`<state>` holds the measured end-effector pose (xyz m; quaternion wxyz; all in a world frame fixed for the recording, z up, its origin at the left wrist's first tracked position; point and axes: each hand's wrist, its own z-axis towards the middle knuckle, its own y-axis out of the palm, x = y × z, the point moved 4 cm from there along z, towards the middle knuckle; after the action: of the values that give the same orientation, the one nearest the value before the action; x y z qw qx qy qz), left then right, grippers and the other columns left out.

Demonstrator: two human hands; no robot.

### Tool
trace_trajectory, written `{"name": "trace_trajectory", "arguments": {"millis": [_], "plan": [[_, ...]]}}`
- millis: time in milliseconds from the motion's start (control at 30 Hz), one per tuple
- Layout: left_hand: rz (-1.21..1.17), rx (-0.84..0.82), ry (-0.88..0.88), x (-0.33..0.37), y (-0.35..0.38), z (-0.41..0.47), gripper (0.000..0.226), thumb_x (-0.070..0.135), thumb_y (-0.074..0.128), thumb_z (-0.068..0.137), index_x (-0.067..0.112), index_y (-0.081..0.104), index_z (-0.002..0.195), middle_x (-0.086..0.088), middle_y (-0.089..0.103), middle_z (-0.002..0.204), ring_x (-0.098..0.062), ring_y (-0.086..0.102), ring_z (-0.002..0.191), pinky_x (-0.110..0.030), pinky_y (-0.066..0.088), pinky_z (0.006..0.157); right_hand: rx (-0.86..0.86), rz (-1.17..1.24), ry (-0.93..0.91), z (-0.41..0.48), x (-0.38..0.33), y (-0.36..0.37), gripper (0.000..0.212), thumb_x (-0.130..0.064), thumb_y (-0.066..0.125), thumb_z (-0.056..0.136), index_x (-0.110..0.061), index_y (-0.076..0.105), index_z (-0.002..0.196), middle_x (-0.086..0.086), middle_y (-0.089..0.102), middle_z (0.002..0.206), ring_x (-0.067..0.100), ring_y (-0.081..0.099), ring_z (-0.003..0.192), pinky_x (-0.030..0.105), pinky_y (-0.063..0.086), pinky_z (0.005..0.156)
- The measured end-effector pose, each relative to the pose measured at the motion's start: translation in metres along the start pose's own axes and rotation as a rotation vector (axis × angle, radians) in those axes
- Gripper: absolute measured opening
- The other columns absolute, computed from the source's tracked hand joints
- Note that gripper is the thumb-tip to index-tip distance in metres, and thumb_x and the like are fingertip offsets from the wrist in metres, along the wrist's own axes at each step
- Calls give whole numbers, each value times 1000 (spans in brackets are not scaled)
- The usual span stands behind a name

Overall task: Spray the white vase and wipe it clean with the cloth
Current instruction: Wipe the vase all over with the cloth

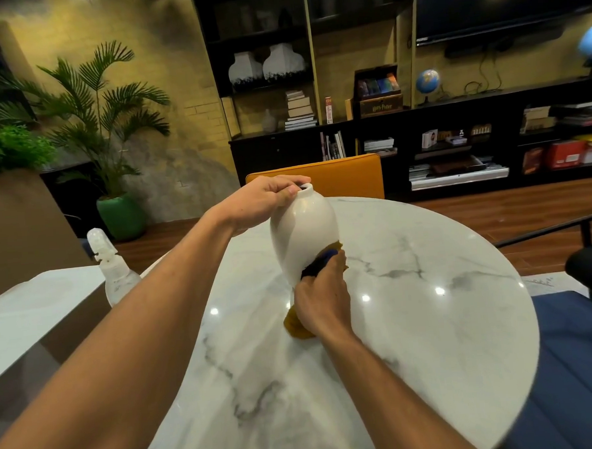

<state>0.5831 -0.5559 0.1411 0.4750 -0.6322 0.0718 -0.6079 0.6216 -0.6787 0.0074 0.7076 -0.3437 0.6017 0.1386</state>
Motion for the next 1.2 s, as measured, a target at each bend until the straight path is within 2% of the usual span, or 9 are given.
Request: {"name": "trace_trajectory", "arguments": {"millis": [233, 367, 467, 533, 667, 833, 967, 1100, 1200], "plan": [[5, 10, -1, 3, 1, -2, 32, 21, 41, 108, 21, 69, 122, 9, 49, 149, -15, 45, 131, -39, 36, 113, -128, 24, 121, -5, 12, 9, 74, -16, 45, 94, -9, 10, 158, 16, 49, 147, 35, 60, 117, 49, 54, 97], [4, 14, 2, 2, 2, -2, 33, 20, 41, 108, 19, 69, 125, 8, 48, 149, -16, 45, 131, -41, 36, 114, -180, 66, 140, -11, 16, 16, 65, -18, 45, 96, -8, 19, 155, 15, 64, 120, 31, 66, 101, 43, 59, 83], [6, 14, 0, 2, 2, -2, 33, 21, 40, 108, 18, 70, 124, 8, 48, 151, -17, 44, 135, -42, 36, 115, -213, 108, 147, -13, 18, 21, 54, -13, 44, 97, -4, 29, 148, 5, 60, 93, 19, 61, 79, 30, 49, 61], [10, 15, 4, 2, 2, -1, 34, 22, 40, 108, 19, 71, 123, 9, 48, 150, -17, 44, 135, -42, 35, 115, -199, 121, 156, -13, 17, 20, 51, -12, 44, 96, -4, 34, 146, 1, 55, 82, 15, 56, 70, 27, 44, 55], [26, 21, 1, 1, 2, -3, 33, 22, 40, 108, 20, 70, 123, 9, 48, 150, -16, 45, 131, -39, 37, 112, -133, 164, 181, -15, 14, 19, 57, -11, 43, 92, -7, 34, 148, 2, 58, 82, 19, 60, 71, 29, 47, 56], [69, 57, -38, 1, 1, 2, 34, 24, 43, 108, 20, 71, 125, 9, 52, 146, -15, 47, 128, -36, 35, 109, -135, 196, 177, -13, 17, 11, 47, -6, 43, 95, -7, 42, 142, -2, 55, 85, 9, 54, 72, 22, 39, 53], [289, 101, -16, 14, 1, 8, 35, 40, 49, 104, 21, 76, 117, 6, 62, 135, -16, 55, 120, -33, 45, 98, -123, 228, 166, -11, 20, 9, 37, -9, 43, 96, -11, 50, 133, 4, 62, 96, 19, 61, 85, 29, 48, 68], [517, 180, 25, 27, 4, 15, 34, 46, 58, 98, 20, 78, 104, 2, 72, 116, -14, 64, 100, -27, 52, 82, -139, 358, 204, -13, 28, 5, 22, -10, 47, 95, -12, 63, 110, 7, 65, 87, 23, 63, 77, 34, 52, 68], [565, 206, 44, 29, 5, 16, 27, 39, 60, 98, 18, 77, 103, 2, 70, 118, -15, 63, 98, -28, 52, 82, -163, 518, 248, -17, 37, -3, 17, -3, 52, 92, -8, 68, 95, 14, 67, 82, 28, 65, 75, 36, 56, 69]]}}
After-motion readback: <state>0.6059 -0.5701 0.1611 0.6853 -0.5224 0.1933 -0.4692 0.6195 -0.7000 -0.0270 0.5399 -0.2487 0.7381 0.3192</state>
